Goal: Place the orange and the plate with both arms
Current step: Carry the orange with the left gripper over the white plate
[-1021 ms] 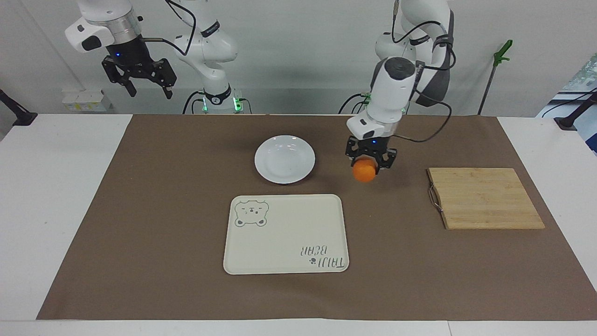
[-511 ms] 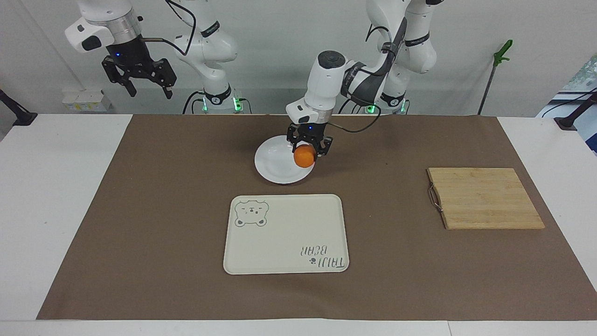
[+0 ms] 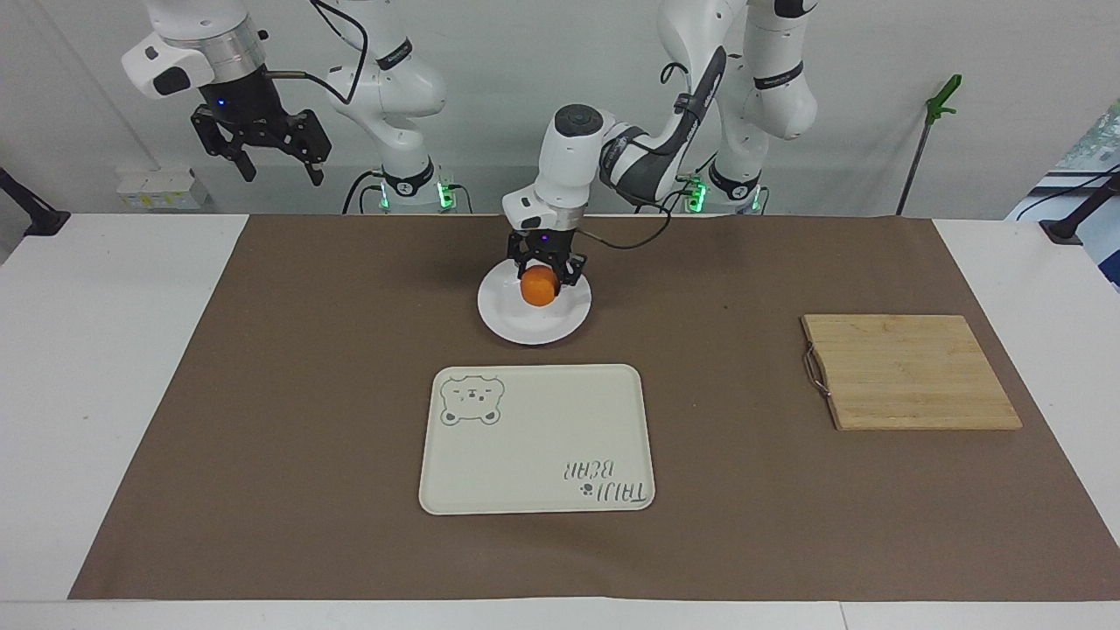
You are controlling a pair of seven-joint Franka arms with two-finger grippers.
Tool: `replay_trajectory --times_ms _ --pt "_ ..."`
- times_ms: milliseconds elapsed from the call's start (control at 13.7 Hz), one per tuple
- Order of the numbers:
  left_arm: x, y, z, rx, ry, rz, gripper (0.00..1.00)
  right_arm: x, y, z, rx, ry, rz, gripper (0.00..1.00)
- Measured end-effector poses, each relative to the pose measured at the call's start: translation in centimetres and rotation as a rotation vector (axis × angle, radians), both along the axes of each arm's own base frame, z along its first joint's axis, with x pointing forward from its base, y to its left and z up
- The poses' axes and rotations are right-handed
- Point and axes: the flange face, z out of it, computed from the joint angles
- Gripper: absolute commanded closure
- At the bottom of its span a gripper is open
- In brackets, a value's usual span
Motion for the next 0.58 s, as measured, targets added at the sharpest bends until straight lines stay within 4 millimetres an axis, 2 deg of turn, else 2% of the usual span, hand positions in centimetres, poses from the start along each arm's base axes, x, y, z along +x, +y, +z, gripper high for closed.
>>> replay_trajectory --times_ms 146,219,292,365,584 --pt "-0.8 -0.7 -1.4 0.015 0.012 -0.011 1.00 0.0 0.0 0.0 0.000 0.000 0.000 0.00" --pt "-1.2 -1.1 -2.2 0.023 0.019 -0.012 0.89 0.0 0.0 0.0 0.000 0.000 0.000 0.00" --pt "-1.6 -1.5 -2.8 0.027 0.022 -0.012 0.57 0.0 0.0 0.0 0.000 0.000 0.000 0.00" --pt "-1.7 -1.6 -3.1 0.031 0.025 -0.012 0.01 0.0 0.0 0.0 0.000 0.000 -0.001 0.00" --pt "-1.2 -1.3 -3.1 0.030 0.023 -0.001 0.00 0.0 -0.7 0.0 0.001 0.000 -0.012 0.00"
